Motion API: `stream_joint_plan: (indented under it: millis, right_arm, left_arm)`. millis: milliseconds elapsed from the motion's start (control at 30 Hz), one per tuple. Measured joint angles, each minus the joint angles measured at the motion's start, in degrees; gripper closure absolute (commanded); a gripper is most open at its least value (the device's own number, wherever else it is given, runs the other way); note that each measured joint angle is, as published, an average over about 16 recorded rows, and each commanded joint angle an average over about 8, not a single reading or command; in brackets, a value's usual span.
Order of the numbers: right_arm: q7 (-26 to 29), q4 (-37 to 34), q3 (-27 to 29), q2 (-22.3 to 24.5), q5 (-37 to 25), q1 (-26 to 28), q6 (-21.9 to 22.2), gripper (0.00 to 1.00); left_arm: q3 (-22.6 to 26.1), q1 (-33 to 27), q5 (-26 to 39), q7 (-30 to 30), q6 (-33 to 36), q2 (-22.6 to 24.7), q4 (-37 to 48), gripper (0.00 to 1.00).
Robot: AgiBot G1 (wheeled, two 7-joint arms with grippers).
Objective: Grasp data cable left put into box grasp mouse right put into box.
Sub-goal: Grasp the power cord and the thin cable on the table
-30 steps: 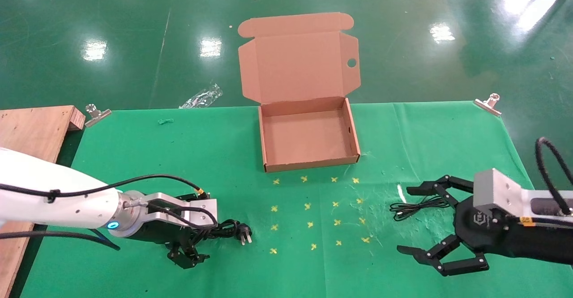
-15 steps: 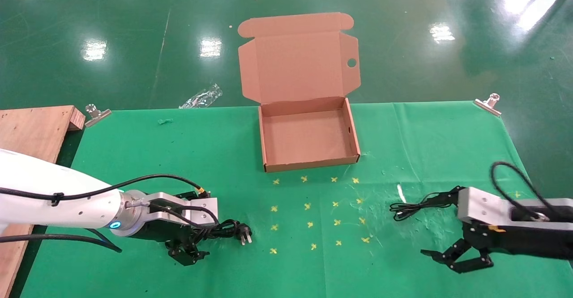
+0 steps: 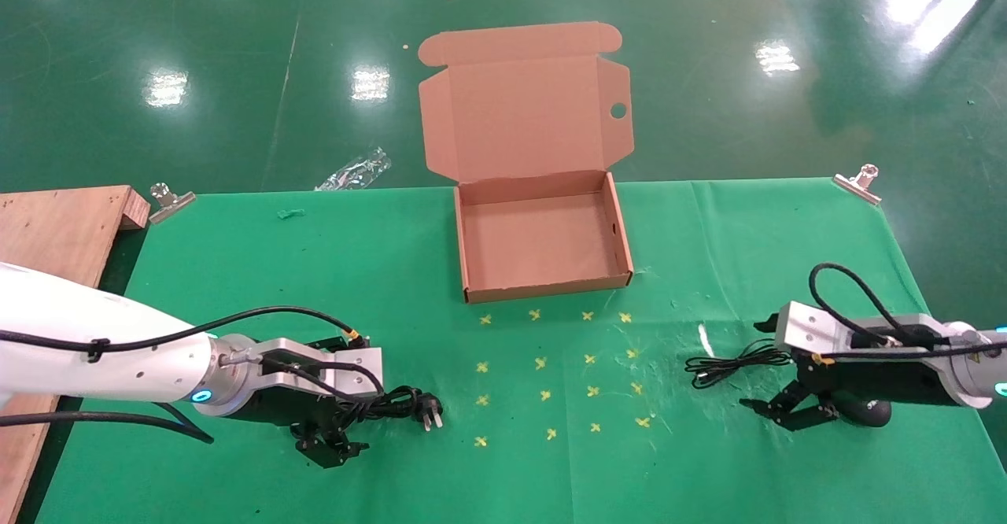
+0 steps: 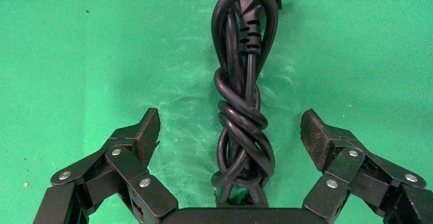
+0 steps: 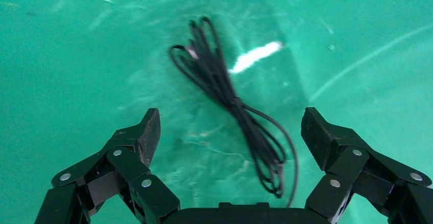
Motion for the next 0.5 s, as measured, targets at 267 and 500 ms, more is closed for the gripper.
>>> stream_joint_plan:
  millis: [267, 500]
  right_arm:
    - [-2.6, -6.1, -0.4, -2.0, -0.9, 2.1, 0.9, 0.87]
    - [-2.7, -6.2, -0.4, -2.0, -0.9, 2.2, 0.9, 1.00]
  left_arm:
    - [0.0, 0.0, 0.0, 0.0, 0.0, 0.0, 0.0, 1.00]
    - [0.0, 0.0, 0.0, 0.0, 0.0, 0.0, 0.0, 1.00]
